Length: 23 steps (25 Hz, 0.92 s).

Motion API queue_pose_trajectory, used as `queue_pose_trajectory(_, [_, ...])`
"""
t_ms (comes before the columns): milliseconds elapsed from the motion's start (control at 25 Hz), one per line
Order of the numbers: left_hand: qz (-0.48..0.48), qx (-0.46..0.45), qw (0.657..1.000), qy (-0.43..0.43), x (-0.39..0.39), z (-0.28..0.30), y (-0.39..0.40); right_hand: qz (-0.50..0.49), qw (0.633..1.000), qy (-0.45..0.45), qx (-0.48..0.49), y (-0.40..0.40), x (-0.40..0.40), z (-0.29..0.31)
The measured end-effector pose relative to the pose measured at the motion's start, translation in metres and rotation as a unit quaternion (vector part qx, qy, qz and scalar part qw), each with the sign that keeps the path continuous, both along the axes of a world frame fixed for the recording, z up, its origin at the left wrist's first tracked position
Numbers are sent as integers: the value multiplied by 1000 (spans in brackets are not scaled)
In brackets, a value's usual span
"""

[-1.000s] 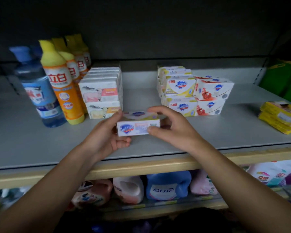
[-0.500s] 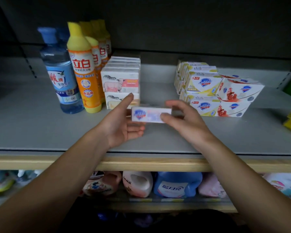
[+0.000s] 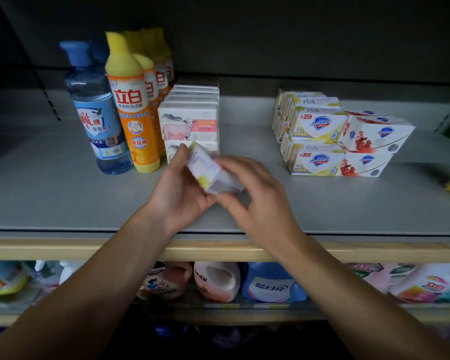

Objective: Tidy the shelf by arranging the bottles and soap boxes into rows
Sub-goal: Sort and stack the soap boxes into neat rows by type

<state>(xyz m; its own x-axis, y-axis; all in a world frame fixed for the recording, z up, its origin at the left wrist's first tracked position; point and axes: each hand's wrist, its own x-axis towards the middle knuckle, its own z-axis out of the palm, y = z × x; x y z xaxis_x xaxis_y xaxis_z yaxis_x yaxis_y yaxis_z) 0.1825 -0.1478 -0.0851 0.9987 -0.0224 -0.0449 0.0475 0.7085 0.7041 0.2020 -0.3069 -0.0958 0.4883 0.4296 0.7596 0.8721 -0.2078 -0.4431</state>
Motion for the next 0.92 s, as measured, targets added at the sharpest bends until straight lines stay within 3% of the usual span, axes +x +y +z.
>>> queue_pose_trajectory(120, [-29,-19,999,-17,-1,2,3,-11,985,-153,-76,7,-9,-7])
queue_pose_trajectory(240, [-39,-24,998,-33,-1,2,3,-15,985,-158,-70,10,-11,-6])
queue_pose_trajectory(320, [-42,-33,997,-49,-2,1,4,-1,997,-73,-39,6,-9,0])
queue_pose_trajectory(400, [-31,-29,997,-57,-4,0,5,40,992,105,59,2,-3,9])
queue_pose_trajectory(520, [8,38,998,-41,-4,-2,-1,149,903,331,229,-8,10,21])
queue_pose_trajectory(600, [58,116,991,-22,-1,-5,-8,198,841,419,281,-15,17,19])
queue_pose_trajectory(640, [85,167,982,-24,0,-6,-10,186,834,435,283,-20,19,17])
queue_pose_trajectory(760, [154,379,910,-70,3,-10,-9,7,913,384,138,-33,28,11])
queue_pose_trajectory(840, [160,559,810,-80,2,-11,-5,-67,941,331,28,-38,32,9])
queue_pose_trajectory(920, [151,717,677,-69,-1,-10,-3,-80,954,288,-30,-40,34,5])
